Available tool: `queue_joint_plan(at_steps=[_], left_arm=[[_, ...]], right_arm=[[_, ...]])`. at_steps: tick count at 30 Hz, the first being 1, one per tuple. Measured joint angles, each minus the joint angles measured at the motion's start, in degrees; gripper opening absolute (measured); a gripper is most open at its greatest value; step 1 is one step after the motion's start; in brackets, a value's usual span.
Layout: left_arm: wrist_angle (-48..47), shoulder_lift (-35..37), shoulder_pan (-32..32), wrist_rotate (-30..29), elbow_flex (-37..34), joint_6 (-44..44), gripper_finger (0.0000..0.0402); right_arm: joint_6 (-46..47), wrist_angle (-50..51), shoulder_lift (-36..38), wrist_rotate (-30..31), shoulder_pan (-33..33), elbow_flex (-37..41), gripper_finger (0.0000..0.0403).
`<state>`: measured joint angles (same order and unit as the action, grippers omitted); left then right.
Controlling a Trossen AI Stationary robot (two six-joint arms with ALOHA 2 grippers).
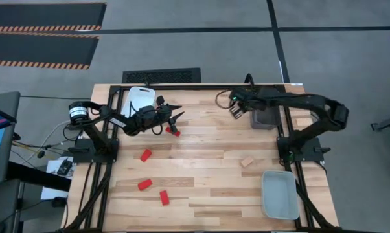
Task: Sort & place blocks by color
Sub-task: Put the brown block into the black bin
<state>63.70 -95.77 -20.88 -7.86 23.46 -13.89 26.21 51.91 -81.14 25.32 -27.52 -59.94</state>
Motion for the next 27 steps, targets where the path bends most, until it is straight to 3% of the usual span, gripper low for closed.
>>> queue_joint_plan(at_steps=[6, 18, 27], left_arm=[[-0.10, 0.00, 0.00, 0.00, 0.00, 0.02, 0.0126], [-0.15, 0.00, 0.00, -0.03, 0.00, 0.00, 0.0126], [-0.08, 0.02, 0.00, -0.04, 0.00, 0.00, 0.0126]], right_arm=[[3.70, 8.29, 5.46, 1.96, -7.14, 0.97, 0.0118], [3.61, 3.47, 1.97, 0.48, -15.17, 12.07, 0.0118], [3.31, -0.53, -4.32, -1.39, -15.38, 14.98, 0.0181]])
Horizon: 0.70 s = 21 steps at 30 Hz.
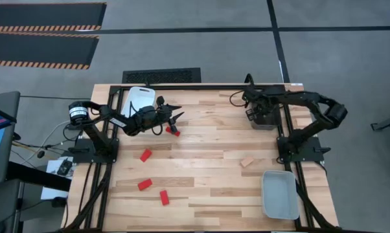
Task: Sort & place blocks by color
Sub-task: Put the brown block into the black bin, then put the red block into the white bin
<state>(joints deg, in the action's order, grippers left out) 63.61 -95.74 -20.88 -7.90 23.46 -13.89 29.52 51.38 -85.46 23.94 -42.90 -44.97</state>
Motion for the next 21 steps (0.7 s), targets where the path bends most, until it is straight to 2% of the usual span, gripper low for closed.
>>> queue_joint_plan(at_steps=[10, 16, 21], left_arm=[[-0.28, 0.00, 0.00, -0.02, 0.00, -0.20, 0.0126], [-0.35, 0.00, 0.00, -0.38, 0.00, -0.85, 0.0126], [-0.35, 0.00, 0.00, -0.44, 0.00, -0.80, 0.0126]], right_arm=[[-0.17, -1.15, -2.34, 0.07, 0.17, 0.15, 0.0234], [0.12, -1.17, 2.35, 3.56, 1.18, 0.15, 0.0239], [3.95, -3.72, 8.37, 7.29, 5.00, 0.15, 0.0239]])
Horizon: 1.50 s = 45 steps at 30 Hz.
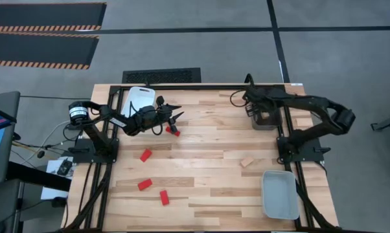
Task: Sort & place blocks by color
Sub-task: Put the red block into the white bin
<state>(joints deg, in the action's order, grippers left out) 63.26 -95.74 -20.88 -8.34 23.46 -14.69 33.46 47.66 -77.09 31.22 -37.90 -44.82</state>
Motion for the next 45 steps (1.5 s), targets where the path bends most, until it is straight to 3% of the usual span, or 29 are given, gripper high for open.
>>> queue_joint_plan(at_steps=[9, 17, 23, 30, 36, 41, 45], left_arm=[[-1.35, 0.00, 0.00, 0.00, 0.02, 1.77, 0.0126], [-6.73, 0.02, 1.12, -0.01, 0.02, 4.92, 0.0126], [-13.15, 1.28, 4.64, -1.57, 0.02, 4.76, 0.0126], [-28.59, 12.32, 10.42, -14.26, -0.01, 3.86, 0.0126], [-34.06, 24.24, 12.90, -22.01, -2.32, 3.40, 0.0126], [-34.32, 30.63, 12.15, -23.61, -5.54, 3.93, 0.0126], [-34.85, 32.62, 11.78, -23.67, -8.08, 6.55, 0.0126]], right_arm=[[0.07, -16.94, 6.87, 0.46, 13.92, -0.02, 0.0240], [-6.89, -36.67, 4.22, -2.18, 25.10, -0.02, 0.0240], [-11.06, -53.88, -4.11, -10.68, 29.27, -0.04, 0.0240], [-15.48, -74.13, -16.23, -13.44, 32.57, -1.08, 0.0240], [-19.89, -76.76, -27.51, -13.74, 33.00, -8.43, 0.0240], [-20.51, -75.80, -36.59, -18.83, 33.01, -16.80, 0.0240], [-20.45, -70.29, -42.01, -19.32, 33.00, -22.84, 0.0240]])
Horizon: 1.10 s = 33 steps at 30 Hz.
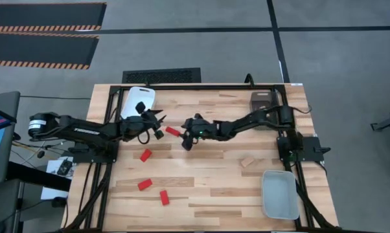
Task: Sort & place blocks by color
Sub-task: Put the red block into the white bin
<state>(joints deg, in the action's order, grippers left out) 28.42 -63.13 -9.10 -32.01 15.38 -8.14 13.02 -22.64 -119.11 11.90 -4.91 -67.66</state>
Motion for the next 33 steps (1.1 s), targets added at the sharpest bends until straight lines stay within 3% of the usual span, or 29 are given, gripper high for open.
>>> queue_joint_plan(at_steps=[14, 18, 24, 33], left_arm=[[-0.18, 0.06, 0.35, 0.24, -3.29, 4.81, 0.0126], [-2.15, 0.06, 0.33, 1.32, -3.29, 4.87, 0.0126], [-2.86, 0.06, 0.35, 10.28, -3.29, 4.31, 0.0126], [-2.96, 0.04, 0.44, 17.36, -3.29, 3.45, 0.0126]], right_arm=[[0.48, 18.44, -11.24, -0.01, -0.53, -16.09, 0.0236], [0.18, 21.07, -11.12, 0.00, -0.59, -16.61, 0.0200], [-1.69, 25.46, -9.21, -0.14, -0.59, -16.51, 0.0096], [-5.68, 33.58, -4.48, -0.30, -0.47, -16.35, 0.0095]])
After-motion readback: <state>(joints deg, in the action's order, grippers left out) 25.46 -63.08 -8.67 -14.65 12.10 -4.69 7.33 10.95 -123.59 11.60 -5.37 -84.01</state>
